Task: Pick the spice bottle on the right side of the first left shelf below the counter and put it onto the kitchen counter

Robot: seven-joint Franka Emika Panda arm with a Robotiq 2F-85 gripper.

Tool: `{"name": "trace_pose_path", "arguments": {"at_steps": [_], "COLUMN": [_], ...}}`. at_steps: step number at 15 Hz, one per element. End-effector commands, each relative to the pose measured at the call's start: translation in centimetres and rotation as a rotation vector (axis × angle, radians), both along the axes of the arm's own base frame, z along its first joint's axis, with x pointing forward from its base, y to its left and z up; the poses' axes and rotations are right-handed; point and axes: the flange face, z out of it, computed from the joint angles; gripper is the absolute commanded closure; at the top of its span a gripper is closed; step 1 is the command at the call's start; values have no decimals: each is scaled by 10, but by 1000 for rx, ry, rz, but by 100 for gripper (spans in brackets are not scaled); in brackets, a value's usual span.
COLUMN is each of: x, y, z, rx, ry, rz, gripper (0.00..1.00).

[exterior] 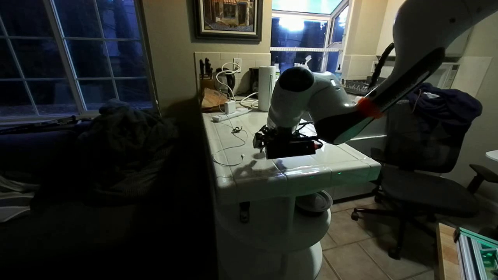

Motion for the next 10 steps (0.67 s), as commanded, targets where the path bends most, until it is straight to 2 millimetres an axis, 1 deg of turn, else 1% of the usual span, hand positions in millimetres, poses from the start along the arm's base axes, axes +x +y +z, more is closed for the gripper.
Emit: {"name": "trace_pose_path", "arguments": {"at_steps": [1, 2, 3, 5, 8, 9, 10], "x": [-45, -52, -61, -73, -81, -81, -83], "y": [8, 10, 15, 20, 30, 33, 34], "z": [21, 27, 29, 34, 42, 45, 52], "rx": [94, 119, 153, 214, 318, 361, 402], "ry": [141, 178, 207, 268, 364, 389, 423], "rz": [71, 89, 121, 174, 249, 272, 300], "gripper": [0, 0, 0, 0, 0, 0, 0]}}
